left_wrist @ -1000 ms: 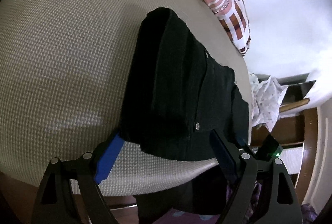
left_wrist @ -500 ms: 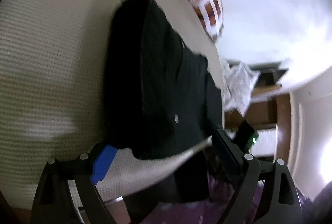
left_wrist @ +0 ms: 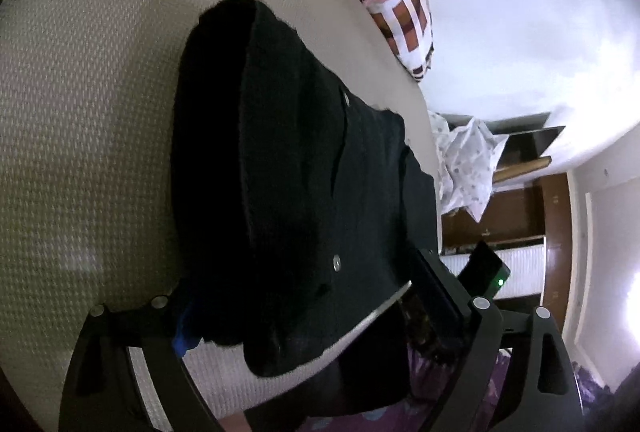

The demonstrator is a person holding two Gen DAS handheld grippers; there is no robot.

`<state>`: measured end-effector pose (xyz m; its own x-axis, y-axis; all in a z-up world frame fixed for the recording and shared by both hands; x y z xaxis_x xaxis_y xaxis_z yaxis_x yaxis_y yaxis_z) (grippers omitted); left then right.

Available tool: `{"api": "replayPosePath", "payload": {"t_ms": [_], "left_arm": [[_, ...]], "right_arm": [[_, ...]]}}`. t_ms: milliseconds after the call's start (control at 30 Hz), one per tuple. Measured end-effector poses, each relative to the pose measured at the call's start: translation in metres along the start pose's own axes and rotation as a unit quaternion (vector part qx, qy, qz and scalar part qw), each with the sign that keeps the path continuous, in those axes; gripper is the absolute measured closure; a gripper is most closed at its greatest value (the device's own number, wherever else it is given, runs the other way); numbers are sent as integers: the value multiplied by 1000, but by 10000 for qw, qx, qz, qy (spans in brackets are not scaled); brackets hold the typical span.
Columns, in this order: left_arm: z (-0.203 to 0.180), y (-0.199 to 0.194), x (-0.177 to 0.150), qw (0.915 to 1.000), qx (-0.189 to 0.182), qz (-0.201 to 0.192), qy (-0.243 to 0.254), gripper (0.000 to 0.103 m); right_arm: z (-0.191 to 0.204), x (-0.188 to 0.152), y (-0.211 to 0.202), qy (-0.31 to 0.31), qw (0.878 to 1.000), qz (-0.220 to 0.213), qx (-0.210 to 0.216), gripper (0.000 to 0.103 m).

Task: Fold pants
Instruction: 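Grasp the waistband end of the folded pants with the left gripper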

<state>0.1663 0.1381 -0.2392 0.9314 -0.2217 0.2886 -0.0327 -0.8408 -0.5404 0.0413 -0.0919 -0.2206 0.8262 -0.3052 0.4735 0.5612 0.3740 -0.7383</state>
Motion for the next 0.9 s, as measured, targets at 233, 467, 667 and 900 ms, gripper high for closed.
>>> {"api": "replayPosePath", "payload": {"t_ms": [233,467,667,900], "left_arm": [[6,3,12,9997,-141,144,-119,12],[-6,8,10,9992,40,253,300,4],[-13,9,4,9959,770,-237,415,9],[3,2,-4,9861,1546,-608,96,72]], "right_arm": [[1,0,2,-61,10000,-4,-72,0],[1,0,2,-9,10000,-15,-12,0],[1,0,2,-15,10000,-18,-18,0],[1,0,2,-10,10000,-20,-18,0]]}}
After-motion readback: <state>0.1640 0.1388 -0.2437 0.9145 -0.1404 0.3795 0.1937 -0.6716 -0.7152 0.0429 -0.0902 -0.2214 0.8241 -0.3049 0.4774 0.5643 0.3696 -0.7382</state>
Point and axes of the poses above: each gripper's, at about its wrist camera, not at the fingertips, and y roughly the way its jaws point, z to its left, x to its top, the point moved 5 cm from there along y, roughly the way its jaws point, and after that the axes turned 13 degrees about y, right-handed, at the moved point
